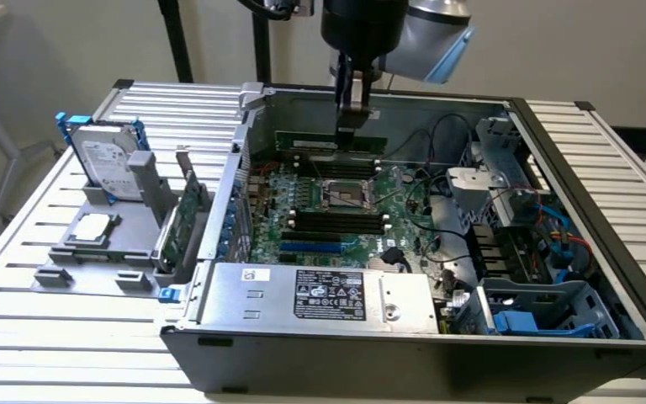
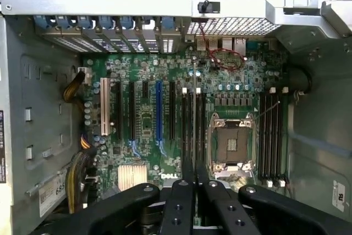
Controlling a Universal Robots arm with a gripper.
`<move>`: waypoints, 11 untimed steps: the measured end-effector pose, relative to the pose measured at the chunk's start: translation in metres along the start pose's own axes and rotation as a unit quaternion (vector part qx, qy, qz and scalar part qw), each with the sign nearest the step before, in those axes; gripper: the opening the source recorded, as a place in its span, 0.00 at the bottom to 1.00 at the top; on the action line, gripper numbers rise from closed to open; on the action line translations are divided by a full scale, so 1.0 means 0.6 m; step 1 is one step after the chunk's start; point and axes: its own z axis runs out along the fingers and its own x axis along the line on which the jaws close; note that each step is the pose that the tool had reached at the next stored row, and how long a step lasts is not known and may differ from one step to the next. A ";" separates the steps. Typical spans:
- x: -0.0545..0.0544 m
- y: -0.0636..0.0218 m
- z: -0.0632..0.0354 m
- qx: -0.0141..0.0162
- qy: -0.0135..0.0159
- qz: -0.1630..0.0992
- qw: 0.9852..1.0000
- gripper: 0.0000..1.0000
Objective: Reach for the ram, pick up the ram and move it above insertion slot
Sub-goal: 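Pick up the ram and move it above insertion slot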
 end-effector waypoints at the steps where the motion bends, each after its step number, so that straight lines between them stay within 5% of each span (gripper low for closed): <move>1: -0.004 -0.001 0.001 0.000 0.000 0.000 1.000 0.13; 11: -0.012 -0.004 0.002 0.000 0.000 0.001 1.000 0.13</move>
